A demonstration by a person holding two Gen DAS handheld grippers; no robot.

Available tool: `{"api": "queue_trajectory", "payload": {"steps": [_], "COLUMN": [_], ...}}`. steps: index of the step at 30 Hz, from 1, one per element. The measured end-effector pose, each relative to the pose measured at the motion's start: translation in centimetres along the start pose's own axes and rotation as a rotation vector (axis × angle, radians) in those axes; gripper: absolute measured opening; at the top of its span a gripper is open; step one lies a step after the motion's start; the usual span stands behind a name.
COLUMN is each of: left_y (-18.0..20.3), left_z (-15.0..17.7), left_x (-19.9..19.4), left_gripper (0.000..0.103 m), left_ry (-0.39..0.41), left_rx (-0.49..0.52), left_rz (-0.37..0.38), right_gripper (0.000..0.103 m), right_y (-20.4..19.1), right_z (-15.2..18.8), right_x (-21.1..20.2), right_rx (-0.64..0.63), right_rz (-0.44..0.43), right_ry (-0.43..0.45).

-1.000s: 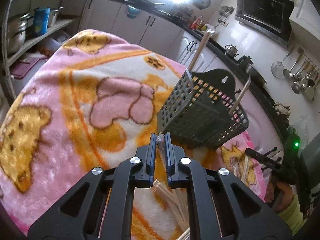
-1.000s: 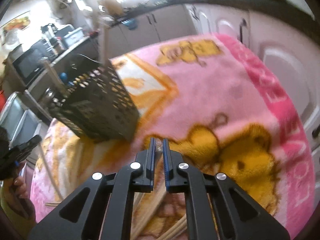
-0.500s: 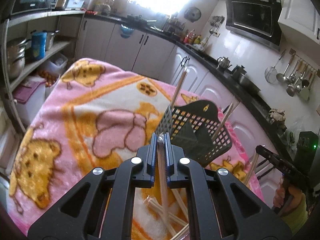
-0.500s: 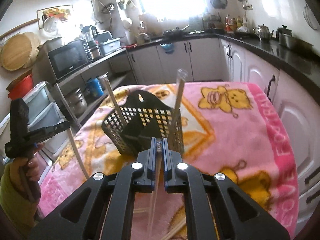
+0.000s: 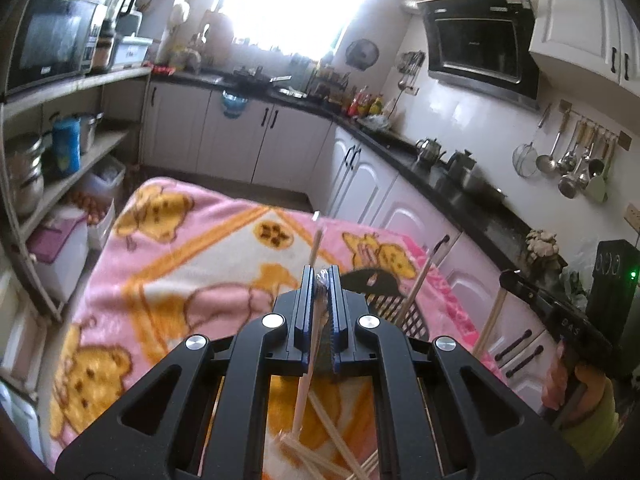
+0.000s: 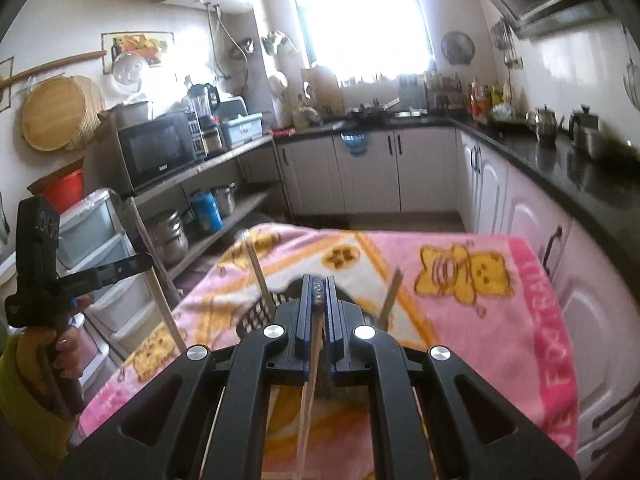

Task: Organize utensils
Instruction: 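Lower the chopstick into the caddy with the left tool while the right tool lowers its chopstick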

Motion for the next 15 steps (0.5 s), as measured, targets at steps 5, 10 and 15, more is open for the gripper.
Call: {"api": "queue_trajectory", "payload": {"steps": [5, 10, 15], "left_y": [1.9, 3.7, 5.0], "left_z": [-2.7, -5.3, -7.2], "left_x": [-0.9, -0.9, -0.2], "left_gripper": [0.002, 0.002, 0.002], "left_ry": [0.047, 0.075, 0.105], "left_rx": [0.037, 0.064, 0.078], "left_rz": [0.0, 0.001, -0.005], "right_gripper": [0.006, 0.006, 0.006], "right_y": [-0.2, 0.5, 1.5], "right_z": [-3.0, -5.3, -7.4], "right_x": [-0.3, 0.3, 1.0], "right_rx": [-0.013, 0.001, 0.022], "right_rz": [0.019, 0.044, 0.076], "right_ry": [0.04, 0.066, 0.107]}}
Point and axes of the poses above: each gripper's, at about its wrist camera, not at the fingertips, and x roughly the way its jaws point, y to its right, z to its underside, the point moved 3 cm from there along x, roughly the way its jaws point, and after that the axes turned 13 degrees about -y, right-handed, at the moved point
